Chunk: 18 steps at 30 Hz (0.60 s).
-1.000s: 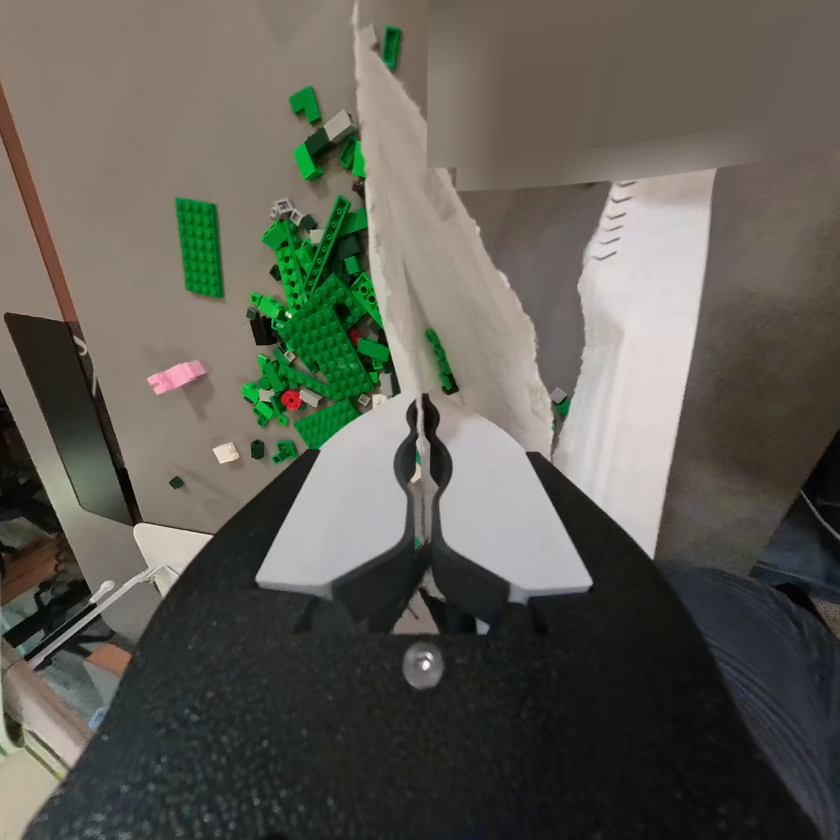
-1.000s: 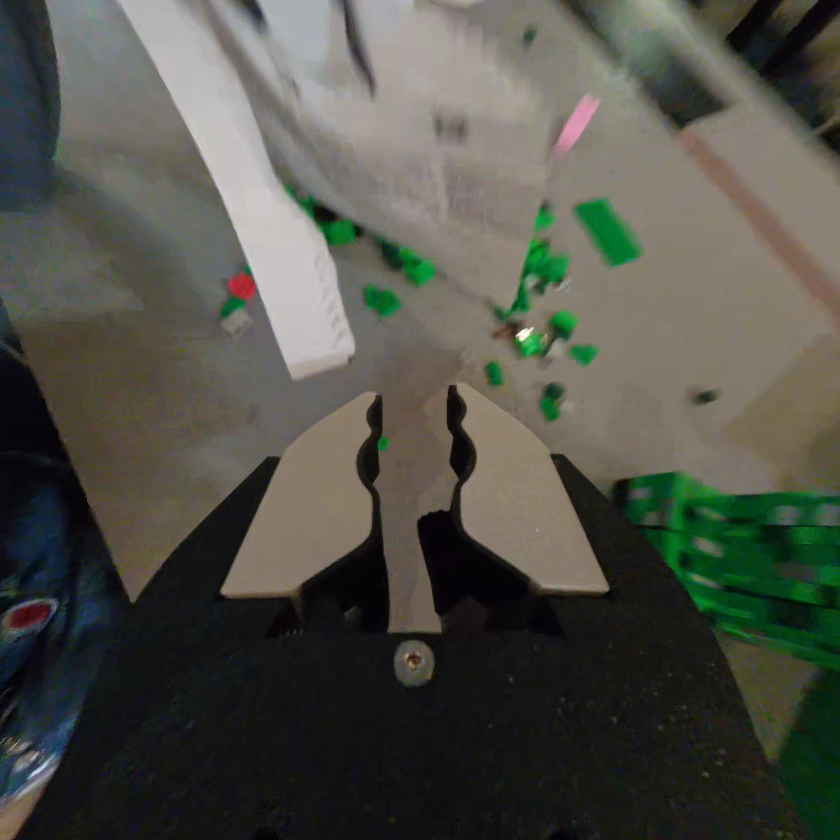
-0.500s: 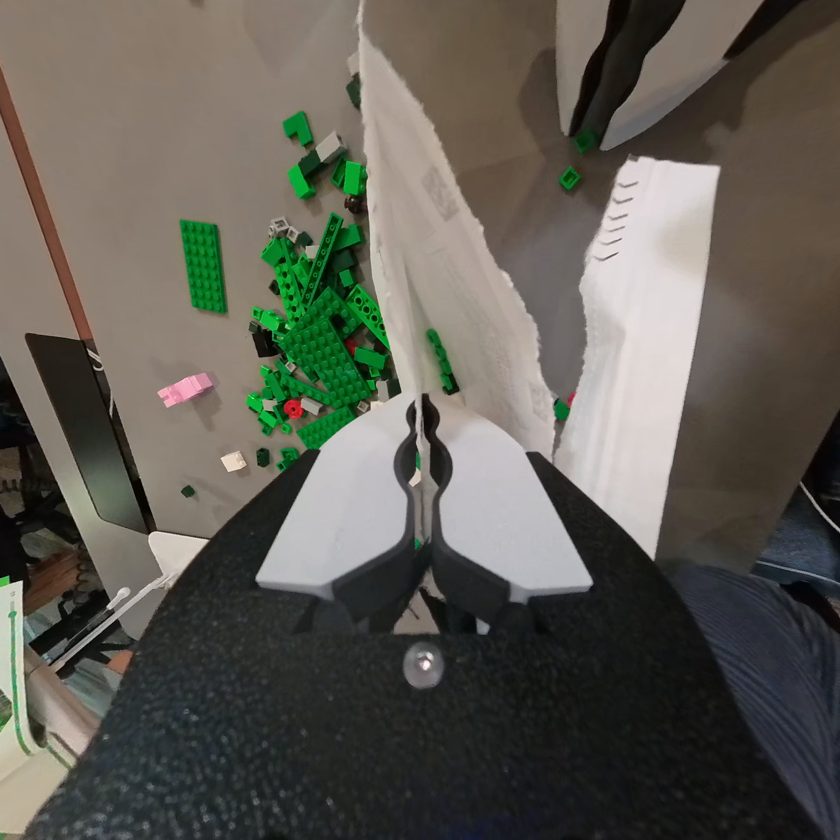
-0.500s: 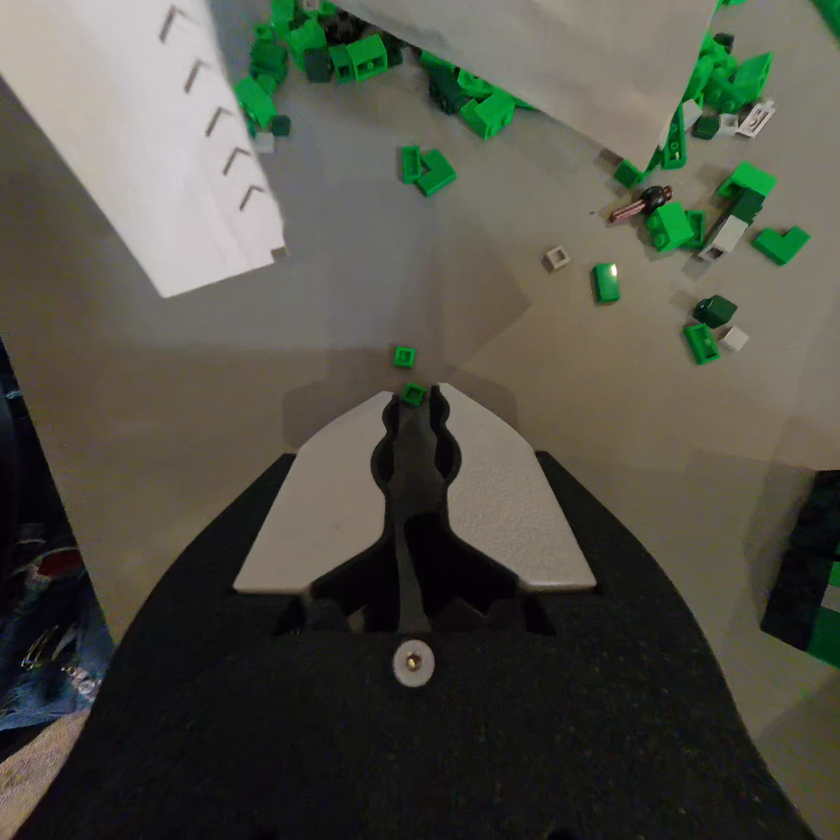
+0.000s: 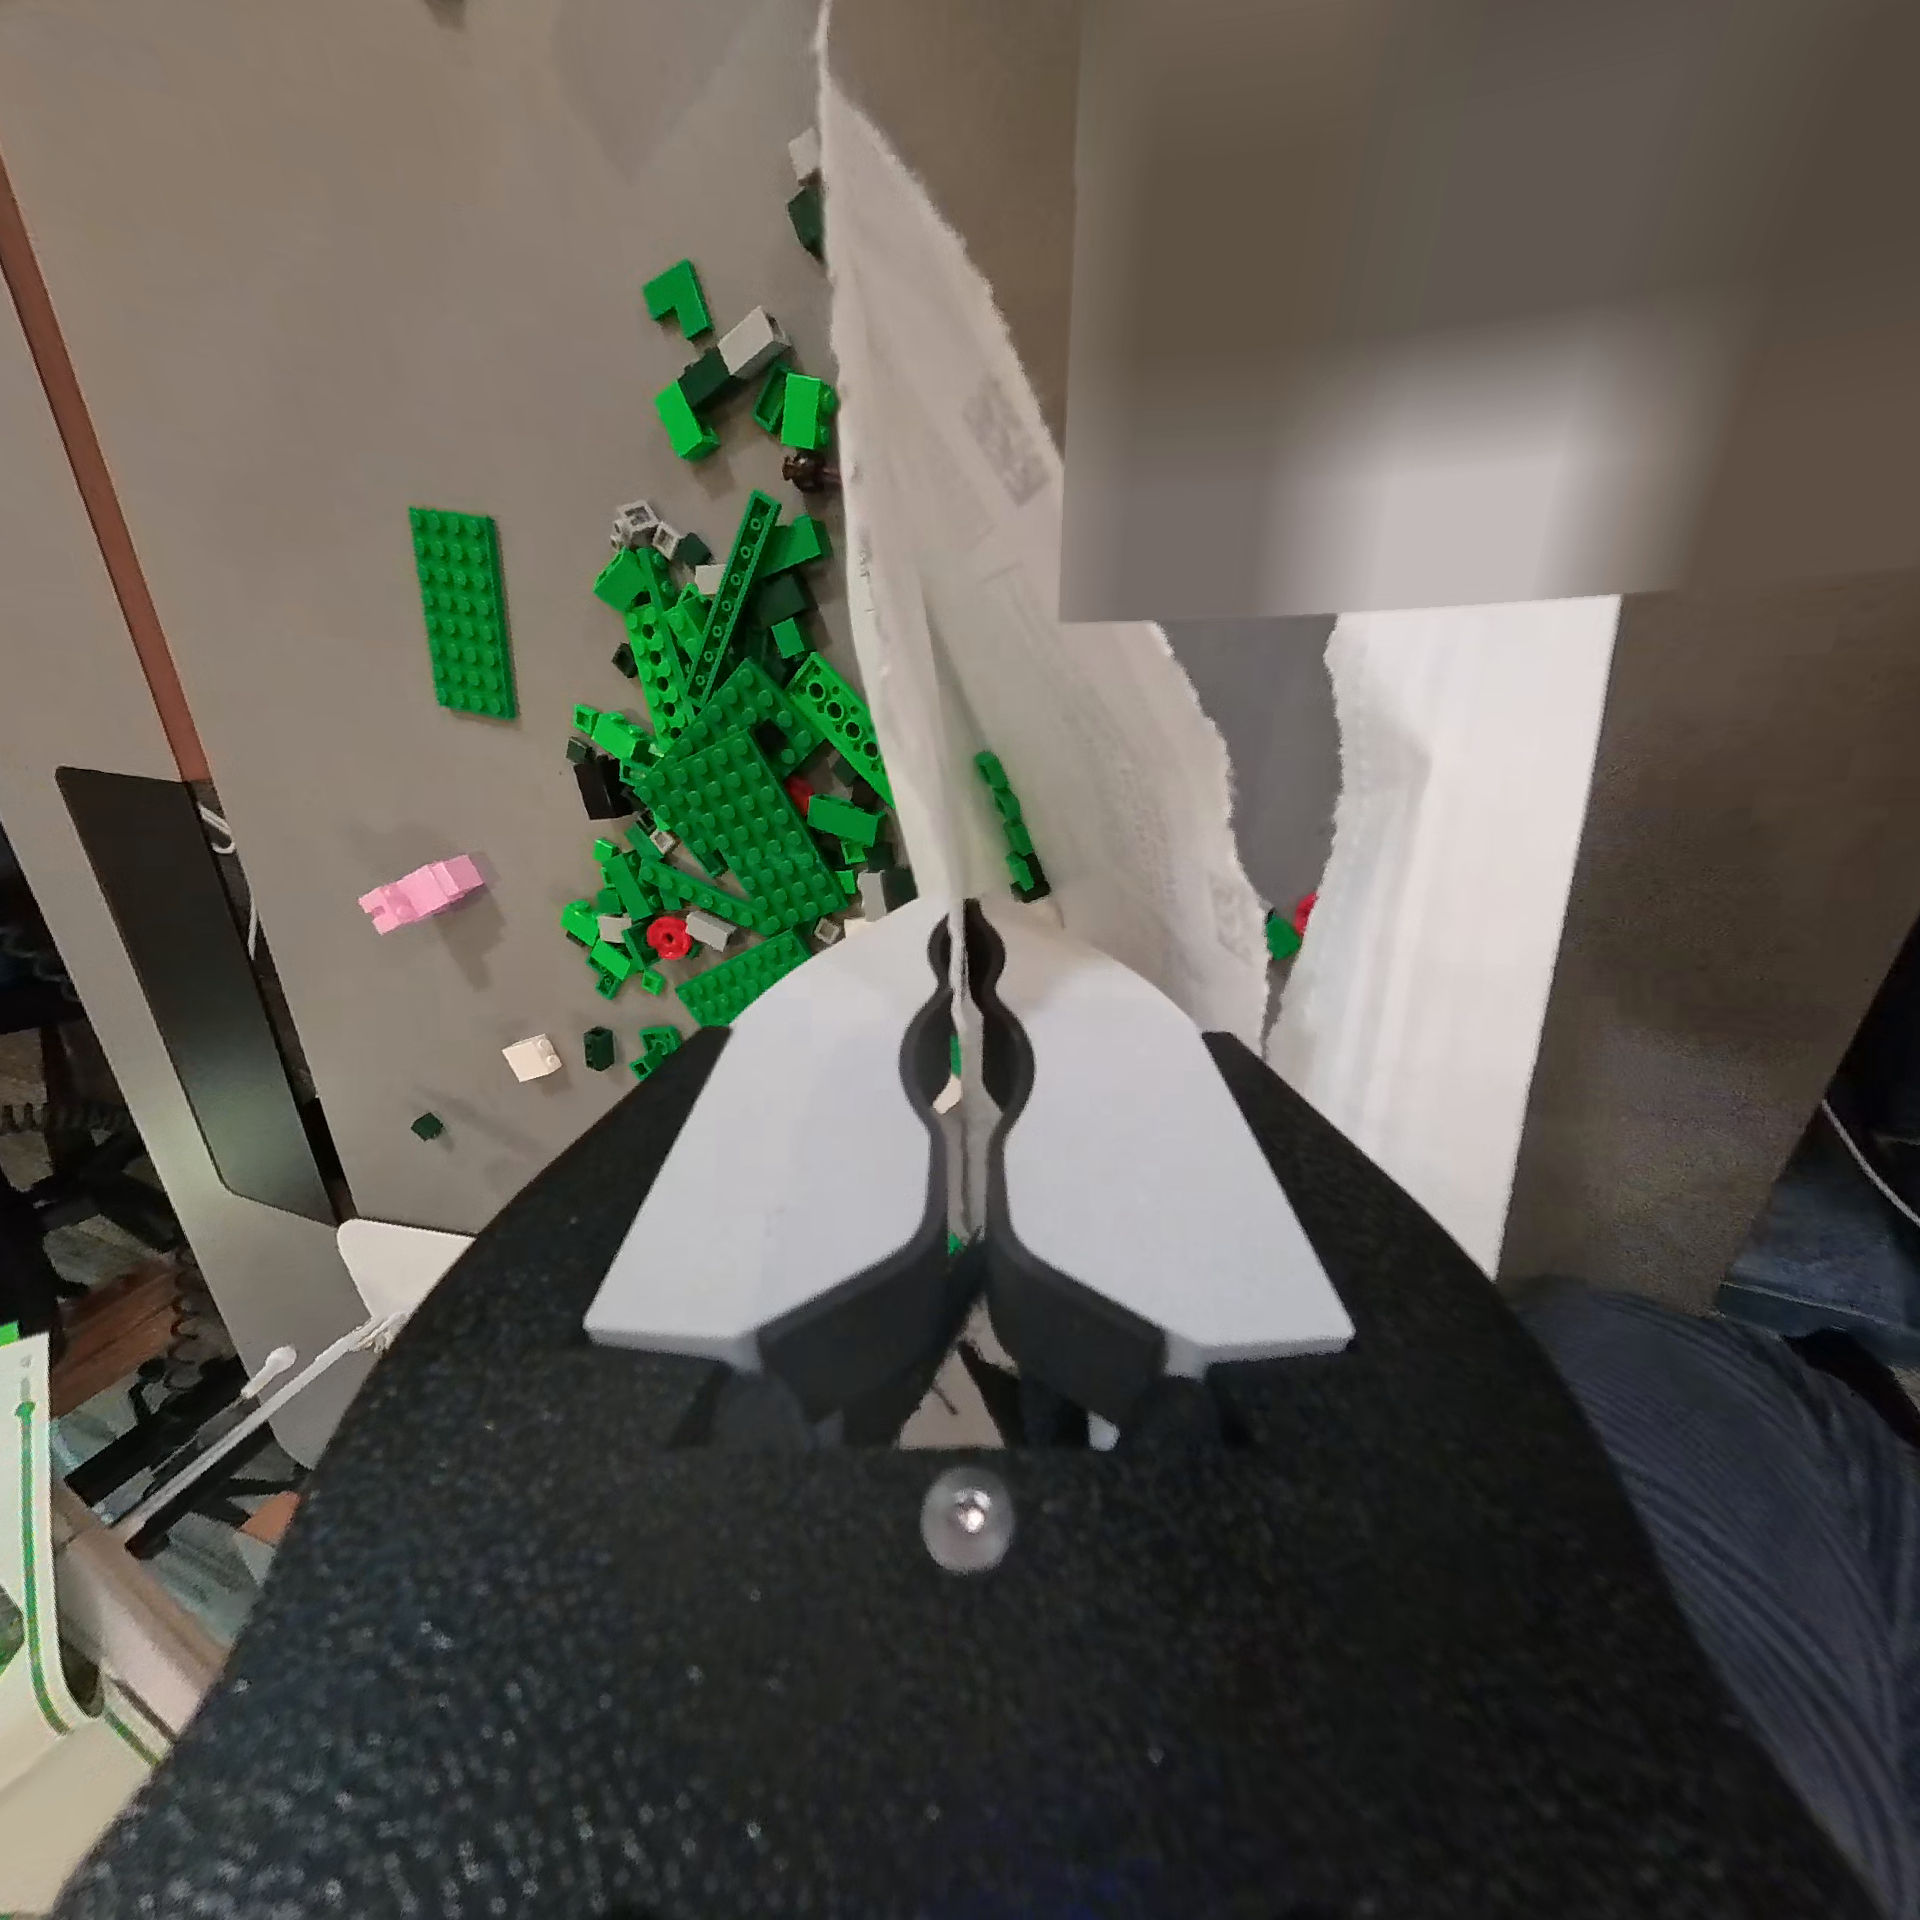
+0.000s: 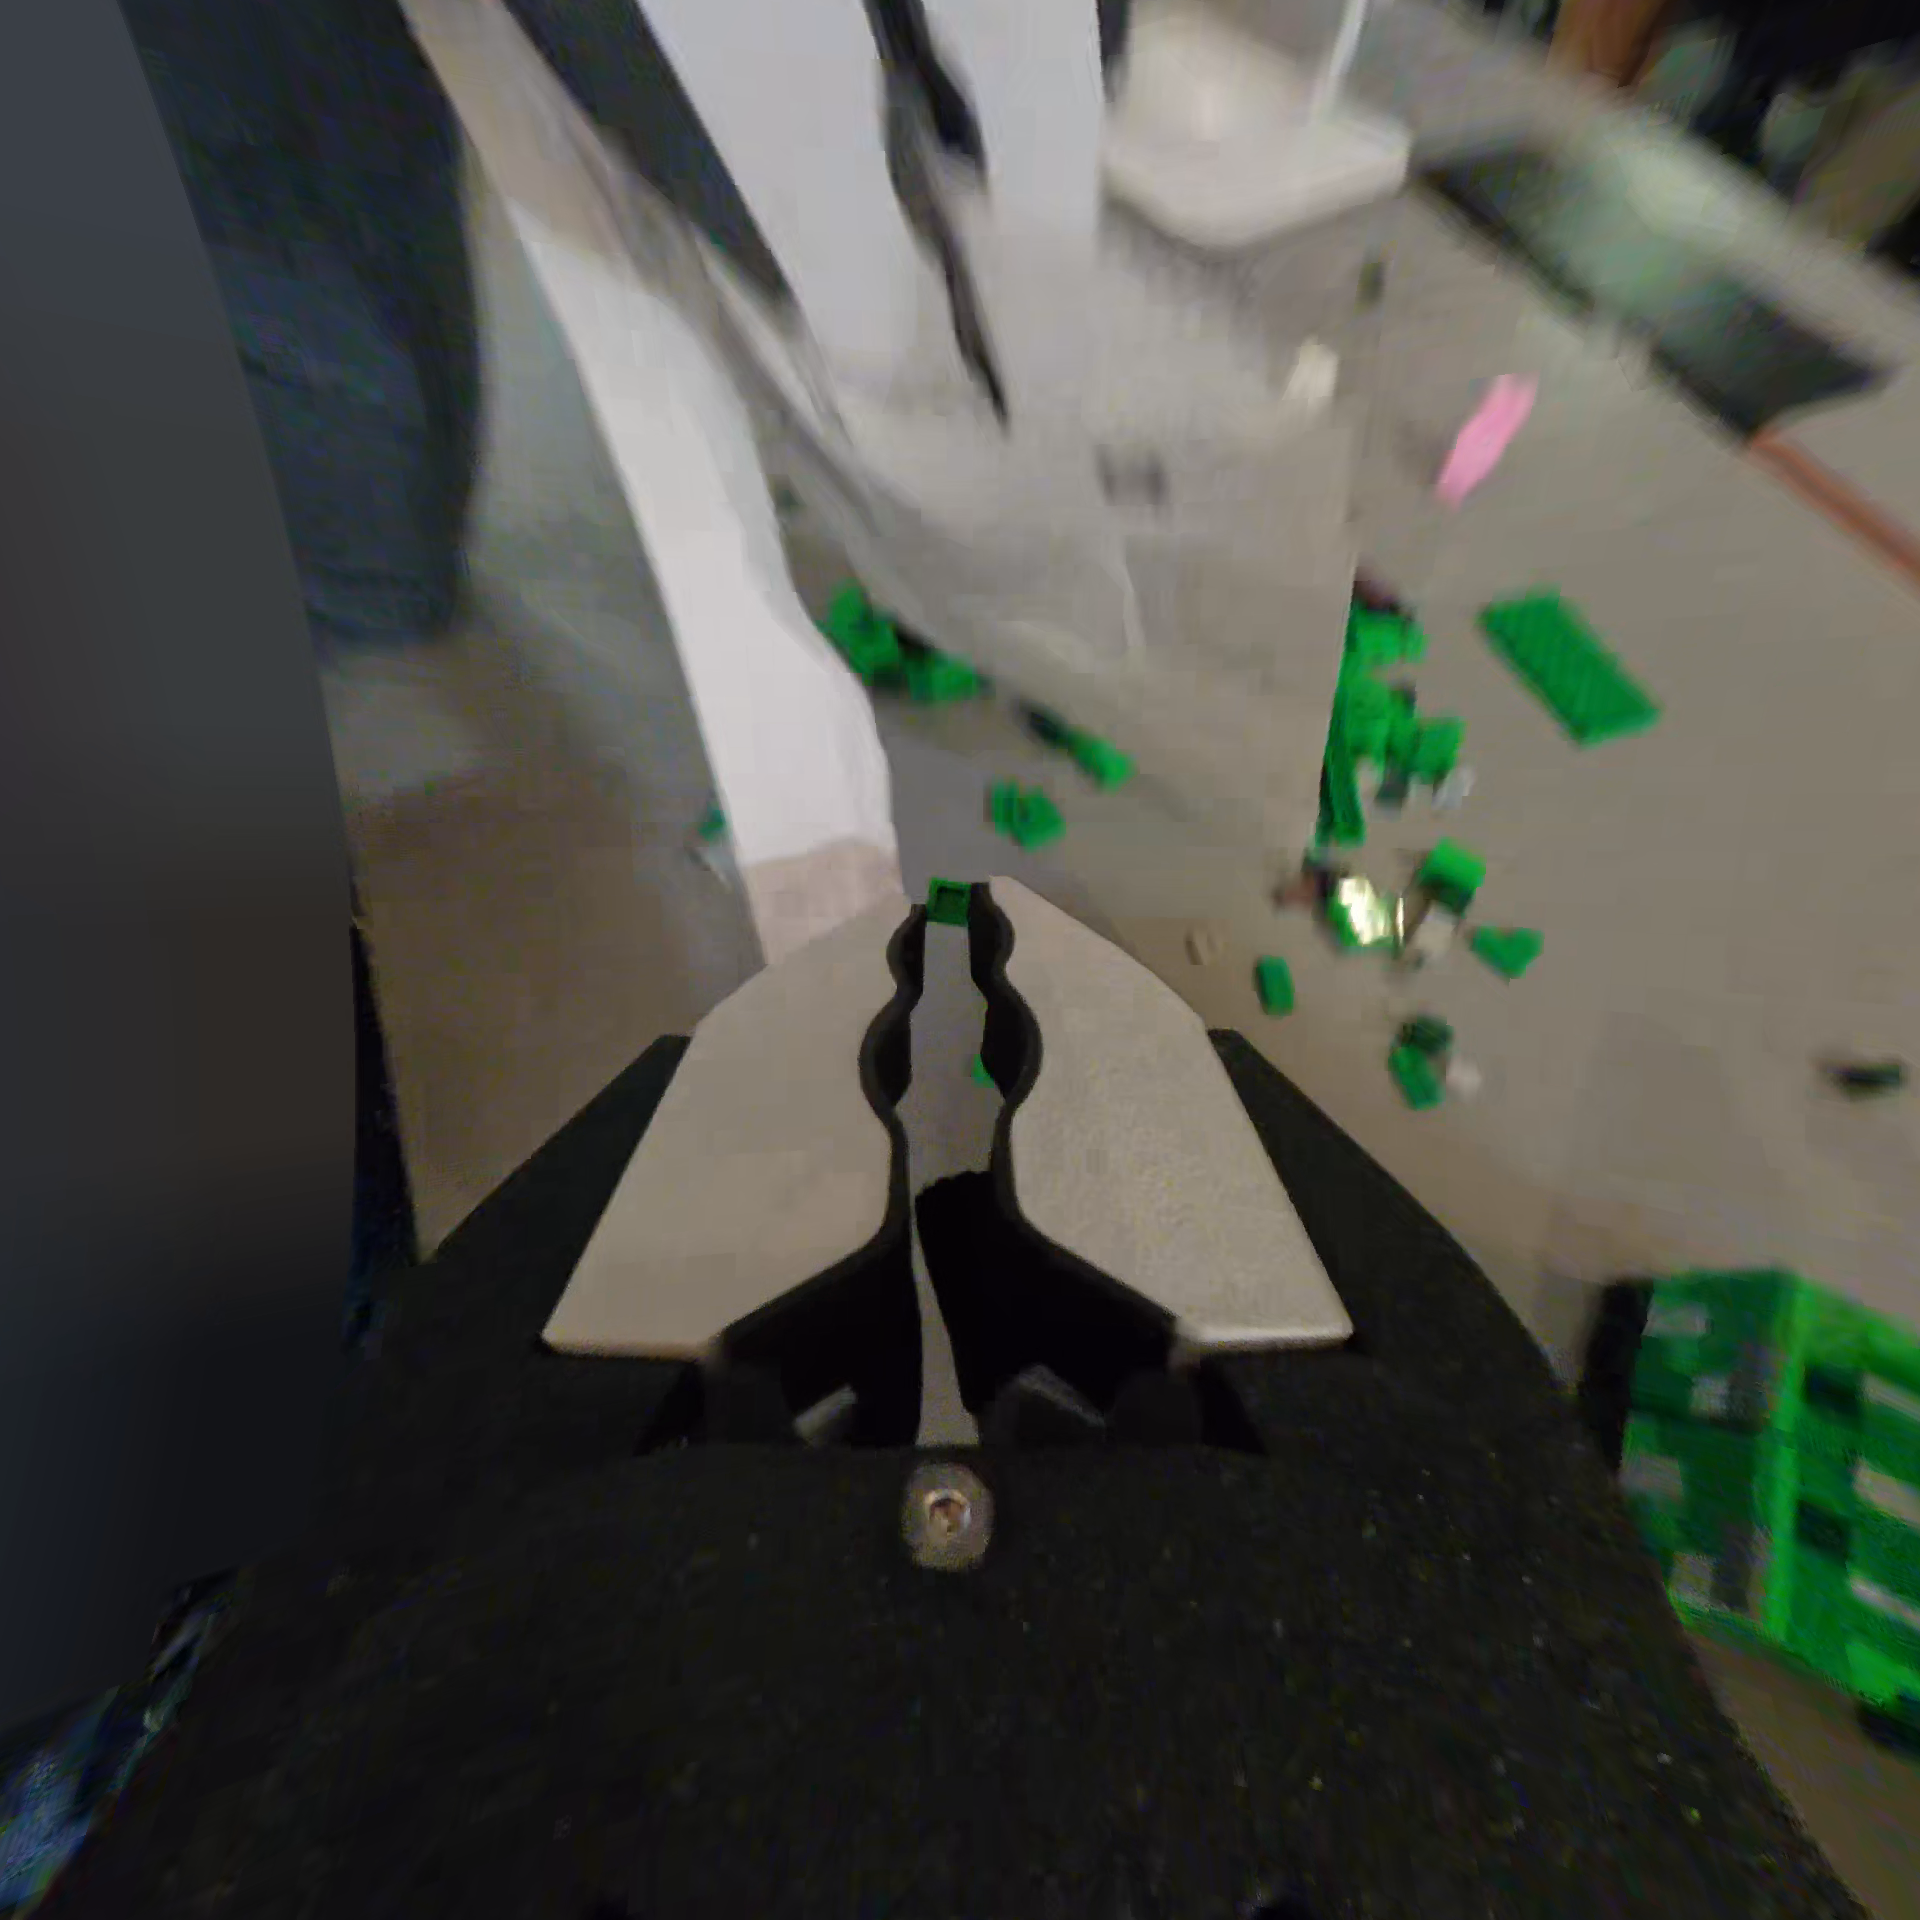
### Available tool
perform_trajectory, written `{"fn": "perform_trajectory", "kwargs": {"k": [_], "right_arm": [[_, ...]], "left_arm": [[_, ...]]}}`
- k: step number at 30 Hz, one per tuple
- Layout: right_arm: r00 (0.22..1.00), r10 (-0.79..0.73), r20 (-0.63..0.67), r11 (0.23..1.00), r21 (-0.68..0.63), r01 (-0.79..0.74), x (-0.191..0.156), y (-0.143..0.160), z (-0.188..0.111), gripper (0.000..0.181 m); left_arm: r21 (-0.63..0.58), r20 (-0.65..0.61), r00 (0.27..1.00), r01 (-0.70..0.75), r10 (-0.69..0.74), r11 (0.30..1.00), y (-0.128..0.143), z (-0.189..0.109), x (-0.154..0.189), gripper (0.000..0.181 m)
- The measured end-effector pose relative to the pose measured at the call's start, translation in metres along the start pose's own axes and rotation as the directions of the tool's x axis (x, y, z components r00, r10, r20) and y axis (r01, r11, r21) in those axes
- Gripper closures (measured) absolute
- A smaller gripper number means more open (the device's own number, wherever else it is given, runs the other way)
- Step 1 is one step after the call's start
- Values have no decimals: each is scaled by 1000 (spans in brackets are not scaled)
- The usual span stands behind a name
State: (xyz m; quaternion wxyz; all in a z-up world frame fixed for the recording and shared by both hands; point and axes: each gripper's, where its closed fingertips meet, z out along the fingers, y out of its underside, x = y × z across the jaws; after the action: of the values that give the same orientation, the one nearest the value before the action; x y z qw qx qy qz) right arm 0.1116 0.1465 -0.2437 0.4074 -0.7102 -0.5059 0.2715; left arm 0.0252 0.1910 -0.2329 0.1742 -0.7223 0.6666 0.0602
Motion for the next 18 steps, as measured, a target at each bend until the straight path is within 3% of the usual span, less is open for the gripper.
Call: {"fn": "perform_trajectory", "kwargs": {"k": [3, 6, 11, 18], "right_arm": [[1000, -31, 3, 982, 186, 30, -12, -54, -16, 173], [994, -66, -89, 970, 227, 85, -9, -81, -13, 173], [940, -194, -282, 976, 42, 214, 12, -74, 9, 163], [920, -219, -326, 971, 20, 238, 14, -75, 8, 151]], "left_arm": [[-13, -7, 1000, -6, 5, 1000, -1, 3, 1, 181], [-24, -12, 1000, -24, 24, 999, -4, 6, 4, 181], [-25, -18, 999, -50, 50, 998, -8, 7, 8, 181], [-20, -16, 999, -42, 42, 999, -6, 6, 6, 181]]}}
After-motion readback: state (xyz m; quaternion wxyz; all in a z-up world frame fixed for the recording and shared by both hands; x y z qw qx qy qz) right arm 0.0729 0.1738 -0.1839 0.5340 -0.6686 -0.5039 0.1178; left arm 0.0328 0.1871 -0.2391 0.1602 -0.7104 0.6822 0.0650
